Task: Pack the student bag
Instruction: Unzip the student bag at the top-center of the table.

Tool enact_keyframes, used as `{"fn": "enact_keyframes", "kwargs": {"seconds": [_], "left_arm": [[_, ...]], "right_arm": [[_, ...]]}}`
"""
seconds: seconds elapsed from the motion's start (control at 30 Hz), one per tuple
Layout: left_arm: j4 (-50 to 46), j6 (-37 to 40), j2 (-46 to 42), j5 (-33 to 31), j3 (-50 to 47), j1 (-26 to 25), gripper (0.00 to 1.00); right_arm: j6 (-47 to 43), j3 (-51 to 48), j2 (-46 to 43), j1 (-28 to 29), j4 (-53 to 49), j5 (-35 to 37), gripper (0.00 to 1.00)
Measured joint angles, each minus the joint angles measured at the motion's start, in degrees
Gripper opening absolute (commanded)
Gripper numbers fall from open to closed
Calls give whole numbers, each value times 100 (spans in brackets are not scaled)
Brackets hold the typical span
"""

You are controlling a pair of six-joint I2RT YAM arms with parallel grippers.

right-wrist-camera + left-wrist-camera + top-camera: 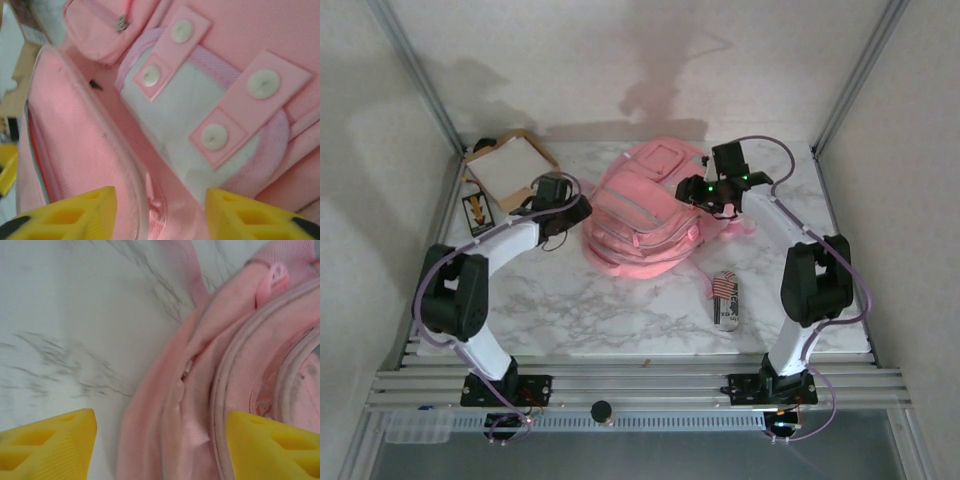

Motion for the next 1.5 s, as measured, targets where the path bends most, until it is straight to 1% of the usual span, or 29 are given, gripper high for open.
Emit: {"fn": "enact_keyframes", "kwargs": {"seconds": [0.07, 0.17, 0.27, 0.37, 0.53, 0.63, 0.7, 0.87, 1.13, 1.2, 1.3, 1.43, 1.5], "left_arm": [[201, -109, 151, 251, -48, -20, 66], [380, -186, 162, 404, -140, -39, 65], [433, -181, 122, 404, -173, -44, 65], [339, -107, -17, 400, -186, -44, 65], [118, 153, -586, 400, -413, -90, 66], [-87, 420, -896, 400, -463, -236, 67], [-181, 579, -1019, 398, -466, -337, 67], [-282, 852, -1139, 448, -531, -420, 67], [-496, 1147, -1139, 450, -531, -420, 69], [-498, 1193, -1139, 450, -531, -420, 69], [-501, 1235, -1141, 450, -531, -420, 69], [-503, 1290, -1141, 450, -531, -420, 69], [-522, 1320, -1141, 450, -531, -420, 69]], "right_arm": [[-592, -136, -254, 214, -83, 57, 59], [-1517, -376, -651, 627, -103, 120, 63], [-2531, -601, -968, 942, 26, -133, 68], [-3700, -625, -1034, 1108, 92, -256, 69], [-5543, -955, -1119, 1346, 229, -122, 72], [-6413, -1193, -1191, 1467, 289, -13, 71], [-6819, -1316, -1226, 1539, 372, 63, 72], [-7580, -1563, -1244, 1657, 619, 214, 71], [-8255, -1558, -1025, 1705, 1202, 551, 67], [-8387, -1554, -957, 1759, 1237, 592, 71], [-8557, -1554, -892, 1858, 1268, 590, 73], [-8730, -1574, -750, 1902, 1504, 769, 68], [-8850, -1659, -713, 1902, 1790, 955, 61]]}}
